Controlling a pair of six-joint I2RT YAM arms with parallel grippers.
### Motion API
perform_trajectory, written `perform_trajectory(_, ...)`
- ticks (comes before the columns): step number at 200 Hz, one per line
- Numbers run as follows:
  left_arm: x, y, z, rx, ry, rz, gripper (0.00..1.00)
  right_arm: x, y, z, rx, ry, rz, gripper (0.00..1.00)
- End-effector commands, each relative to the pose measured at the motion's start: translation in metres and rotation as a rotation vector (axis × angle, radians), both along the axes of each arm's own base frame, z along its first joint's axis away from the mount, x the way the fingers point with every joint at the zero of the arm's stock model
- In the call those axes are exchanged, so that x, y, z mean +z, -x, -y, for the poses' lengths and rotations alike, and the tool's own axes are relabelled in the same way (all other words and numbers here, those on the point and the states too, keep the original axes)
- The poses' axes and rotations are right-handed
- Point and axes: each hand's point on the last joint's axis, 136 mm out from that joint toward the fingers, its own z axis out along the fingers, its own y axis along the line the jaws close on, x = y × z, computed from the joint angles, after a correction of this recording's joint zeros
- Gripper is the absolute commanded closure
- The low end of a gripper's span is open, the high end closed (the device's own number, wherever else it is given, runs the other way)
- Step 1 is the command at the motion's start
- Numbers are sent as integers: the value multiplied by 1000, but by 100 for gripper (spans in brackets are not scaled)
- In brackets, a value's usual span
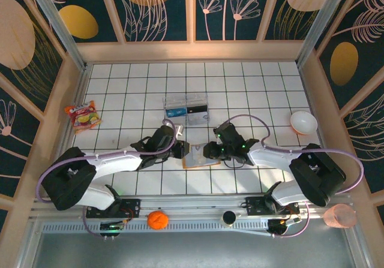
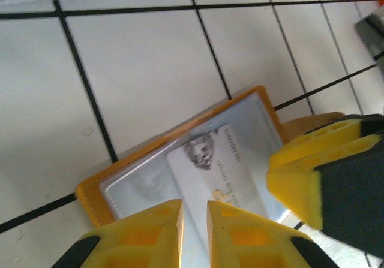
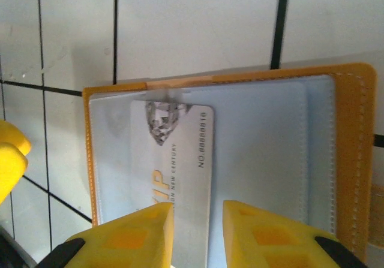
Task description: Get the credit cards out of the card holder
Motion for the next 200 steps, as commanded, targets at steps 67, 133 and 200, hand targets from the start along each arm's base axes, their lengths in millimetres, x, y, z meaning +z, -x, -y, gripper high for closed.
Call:
perform_trajectory(67, -45, 13, 22, -75, -67, -91, 96, -5, -5, -5, 22, -29, -31, 71)
perform_trajectory(133, -58, 17, 16, -77, -102, -115, 100, -10, -3, -13, 48, -62, -54, 74)
perform_trajectory(200, -56, 19, 10, -67, -109, -108, 100, -11, -5, 20, -62, 19, -25, 97)
